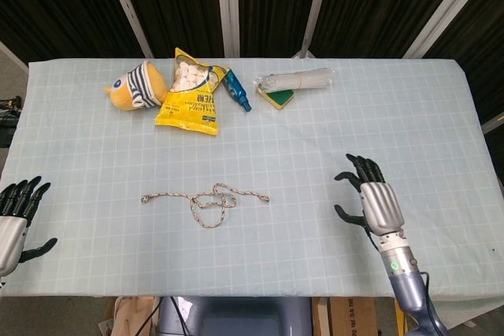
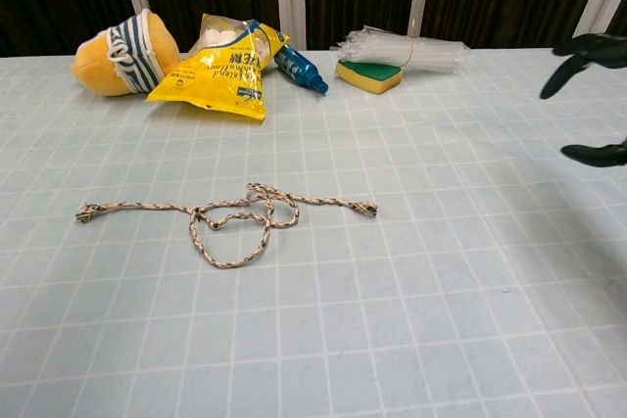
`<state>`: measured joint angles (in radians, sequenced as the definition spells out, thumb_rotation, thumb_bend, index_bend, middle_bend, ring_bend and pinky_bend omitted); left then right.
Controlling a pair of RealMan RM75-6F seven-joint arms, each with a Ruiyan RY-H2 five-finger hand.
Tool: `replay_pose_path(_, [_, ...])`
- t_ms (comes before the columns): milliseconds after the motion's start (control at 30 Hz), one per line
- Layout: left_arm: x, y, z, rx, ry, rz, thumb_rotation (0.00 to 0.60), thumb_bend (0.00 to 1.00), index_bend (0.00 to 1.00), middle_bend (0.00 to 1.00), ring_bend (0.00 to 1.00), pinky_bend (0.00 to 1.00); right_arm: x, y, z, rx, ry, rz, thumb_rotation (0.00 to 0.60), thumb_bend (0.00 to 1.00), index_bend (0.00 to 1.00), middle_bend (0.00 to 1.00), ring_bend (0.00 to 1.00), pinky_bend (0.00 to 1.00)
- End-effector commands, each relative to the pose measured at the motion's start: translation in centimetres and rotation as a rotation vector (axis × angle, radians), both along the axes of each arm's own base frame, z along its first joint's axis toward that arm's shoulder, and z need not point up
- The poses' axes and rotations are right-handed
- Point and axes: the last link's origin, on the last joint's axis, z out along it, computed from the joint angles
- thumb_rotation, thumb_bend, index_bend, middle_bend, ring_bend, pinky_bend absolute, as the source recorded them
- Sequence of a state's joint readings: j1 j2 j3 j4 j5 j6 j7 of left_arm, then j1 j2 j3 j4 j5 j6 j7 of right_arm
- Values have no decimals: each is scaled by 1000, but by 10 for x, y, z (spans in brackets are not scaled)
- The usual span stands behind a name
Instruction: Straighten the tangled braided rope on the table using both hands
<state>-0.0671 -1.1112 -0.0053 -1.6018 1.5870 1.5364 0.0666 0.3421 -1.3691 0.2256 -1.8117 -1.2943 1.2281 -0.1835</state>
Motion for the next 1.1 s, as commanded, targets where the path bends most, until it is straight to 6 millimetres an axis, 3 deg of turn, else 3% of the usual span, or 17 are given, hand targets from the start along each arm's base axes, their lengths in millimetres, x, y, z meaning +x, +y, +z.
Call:
replay_pose_path(33, [0, 0, 1, 0, -3, -3, 600, 48, 0, 0, 0, 0, 28, -14, -22, 31, -29, 21, 600, 291, 384, 118, 0, 0])
replay_pose_path(100, [0, 1, 2, 1, -7, -1, 600, 48, 0, 0, 0, 0, 44, -20, -44, 67, -35, 23, 600, 291, 397, 121, 0, 0])
replay_pose_path(400, [-1, 2, 1, -11, -17, 5, 600, 48, 0, 0, 0, 0, 64, -28, -87, 105, -3, 0, 600, 292, 442, 139, 0, 0])
replay_pose_path(1100, [-2, 8, 1, -24, -42, 21, 600, 48, 0, 0, 0, 0, 83, -37, -143, 155, -7, -33, 600, 321, 513, 164, 0, 0])
